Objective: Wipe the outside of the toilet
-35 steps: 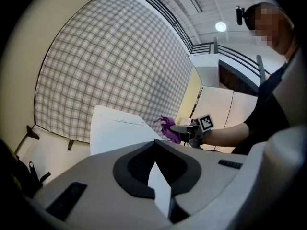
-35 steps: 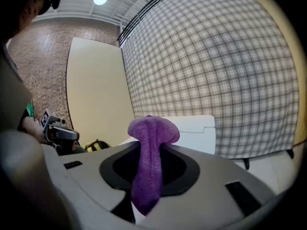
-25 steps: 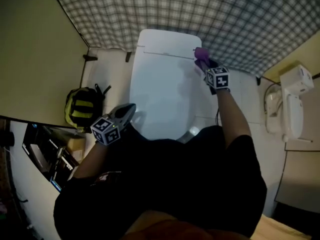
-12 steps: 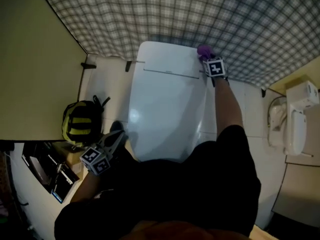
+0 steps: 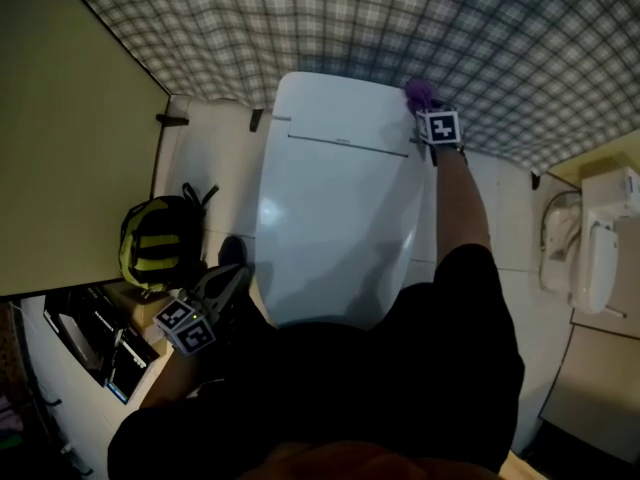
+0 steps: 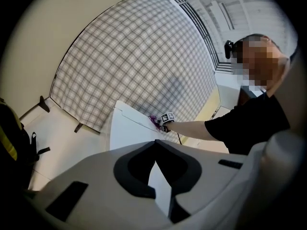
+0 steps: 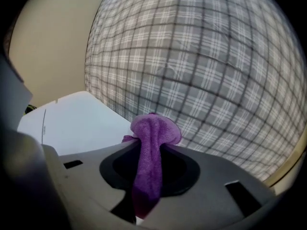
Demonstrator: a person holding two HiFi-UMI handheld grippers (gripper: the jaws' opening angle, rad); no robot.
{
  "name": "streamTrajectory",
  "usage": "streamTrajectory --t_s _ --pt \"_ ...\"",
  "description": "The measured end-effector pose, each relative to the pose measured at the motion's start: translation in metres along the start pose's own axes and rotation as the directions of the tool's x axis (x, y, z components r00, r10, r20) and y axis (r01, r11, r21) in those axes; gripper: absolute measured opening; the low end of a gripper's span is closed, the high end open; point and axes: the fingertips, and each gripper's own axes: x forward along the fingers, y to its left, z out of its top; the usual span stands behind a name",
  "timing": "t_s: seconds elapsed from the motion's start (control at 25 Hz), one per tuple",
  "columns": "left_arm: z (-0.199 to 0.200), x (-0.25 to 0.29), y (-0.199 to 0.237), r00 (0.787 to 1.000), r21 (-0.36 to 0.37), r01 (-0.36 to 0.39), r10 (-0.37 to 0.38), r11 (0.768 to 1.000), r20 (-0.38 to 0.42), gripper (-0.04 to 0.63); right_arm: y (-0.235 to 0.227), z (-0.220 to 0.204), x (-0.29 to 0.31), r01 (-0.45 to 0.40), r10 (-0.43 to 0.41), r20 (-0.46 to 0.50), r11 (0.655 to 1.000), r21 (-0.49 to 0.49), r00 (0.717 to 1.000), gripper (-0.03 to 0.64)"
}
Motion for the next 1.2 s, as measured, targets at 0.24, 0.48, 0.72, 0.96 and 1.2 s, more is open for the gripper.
streamTrajectory --t_s 0.24,0.48,0.72,0.96,1.2 --pt "-0.001 -0.005 -0.014 1.000 0.068 0.001 -0.002 0.998 0.011 0.000 0.021 -0.024 -0.023 -0.057 0.057 -0.029 0.998 -0.013 0.998 0.101" --pt "-0.005 -0.025 -0.034 0.998 0.133 0.027 -0.034 0.991 0.051 0.000 0.059 -0.071 -0.075 -0.063 0.061 -0.044 0.997 -0.052 0.997 0.098" --pt "-0.017 -0.051 -0.063 0.991 0.209 0.058 -0.081 0.976 0.103 0.000 0.104 -0.120 -0.134 -0.082 0.079 -0.045 0.995 -0.064 0.996 0.098" --pt "-0.023 -0.069 -0.071 0.980 0.200 0.106 -0.136 0.974 0.142 0.000 0.146 -0.160 -0.188 -0.103 0.100 -0.043 0.992 -0.074 0.994 0.098" --pt "-0.047 -0.083 -0.080 0.974 0.211 0.142 -0.175 0.967 0.144 0.000 0.192 -0.208 -0.245 -0.137 0.133 -0.050 0.988 -0.075 0.990 0.098"
